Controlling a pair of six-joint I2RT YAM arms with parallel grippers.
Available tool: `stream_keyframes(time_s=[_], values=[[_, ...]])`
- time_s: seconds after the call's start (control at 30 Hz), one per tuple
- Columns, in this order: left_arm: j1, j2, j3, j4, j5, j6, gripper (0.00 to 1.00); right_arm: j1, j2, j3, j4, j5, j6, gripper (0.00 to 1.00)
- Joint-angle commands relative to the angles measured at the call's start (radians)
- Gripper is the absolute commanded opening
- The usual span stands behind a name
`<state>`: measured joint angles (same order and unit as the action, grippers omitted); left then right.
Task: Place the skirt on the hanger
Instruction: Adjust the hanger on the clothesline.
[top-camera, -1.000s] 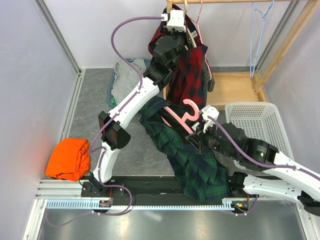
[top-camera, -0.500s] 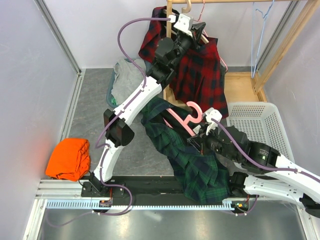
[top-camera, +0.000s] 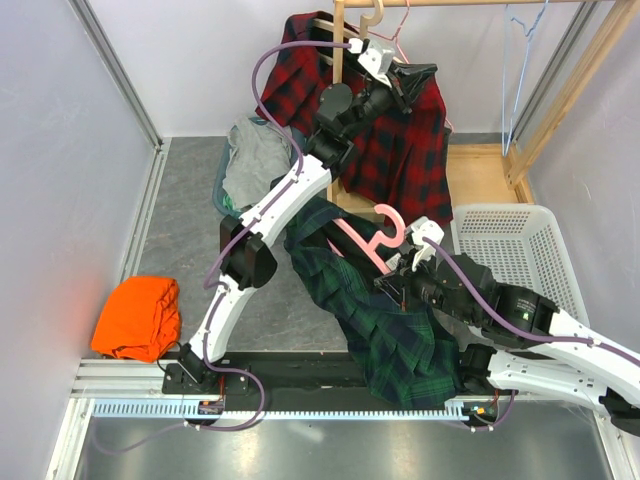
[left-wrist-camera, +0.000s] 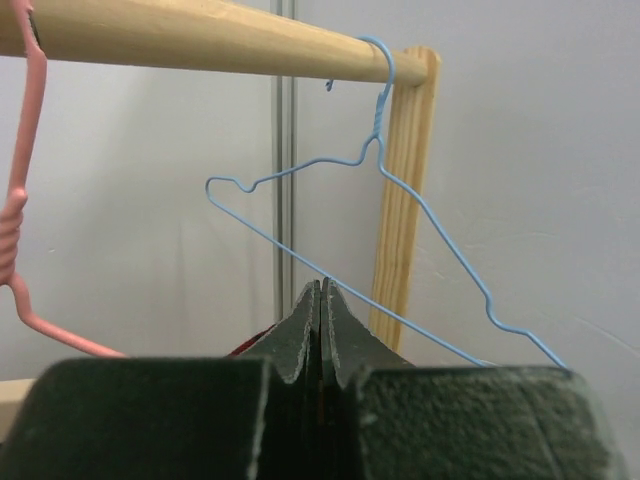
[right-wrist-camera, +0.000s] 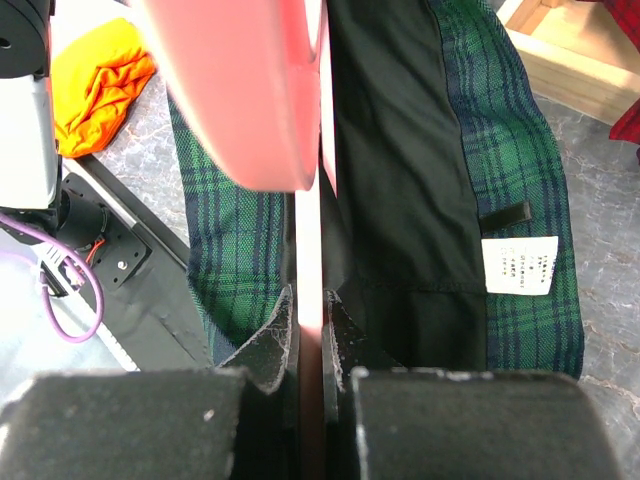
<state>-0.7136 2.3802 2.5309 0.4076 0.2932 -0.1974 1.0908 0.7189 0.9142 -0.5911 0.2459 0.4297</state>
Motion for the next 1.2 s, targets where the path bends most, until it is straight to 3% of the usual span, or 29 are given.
stream_keyframes(time_s=[0.0,0.07,0.1,0.3,0.53,0.77,0.9,1.0,1.1,1.17], values=[[0.0,-0.018,0.011,0.017,0.028,-0.065,0.17,0.001,-0.007,0.009,0.076,0.039,0.03,0.0],[0.0,-0.07,-0.041,0.008,-0.002,-0.047,0.45,0.0,-0.007,0.015,0.076,0.046,0.034,0.0],[0.0,-0.088,-0.061,0.002,-0.014,-0.036,0.7,0.001,-0.006,0.017,0.077,0.049,0.034,0.0],[-0.001,-0.285,-0.283,-0.035,-0.037,0.012,0.99,0.001,0.004,0.035,0.082,0.069,0.02,0.0],[-0.006,-0.512,-0.536,-0.121,-0.1,0.033,0.99,0.001,0.016,0.06,0.082,0.093,-0.014,0.0],[-0.006,-0.766,-0.685,-0.397,-0.339,0.073,0.99,0.001,0.043,0.104,0.085,0.104,-0.04,0.0],[-0.006,-0.99,-0.86,-0.536,-0.374,0.138,0.99,0.0,0.083,0.169,0.082,0.081,-0.072,0.0],[-0.006,-1.088,-0.914,-0.645,-0.306,0.183,0.99,0.0,0.111,0.21,0.08,0.055,-0.098,0.0],[-0.006,-1.144,-0.919,-0.769,-0.102,0.282,0.99,0.001,0.148,0.261,0.063,-0.017,-0.152,0.0],[-0.006,-1.162,-0.917,-0.91,0.131,0.37,0.99,0.001,0.183,0.31,0.027,-0.095,-0.186,0.0]])
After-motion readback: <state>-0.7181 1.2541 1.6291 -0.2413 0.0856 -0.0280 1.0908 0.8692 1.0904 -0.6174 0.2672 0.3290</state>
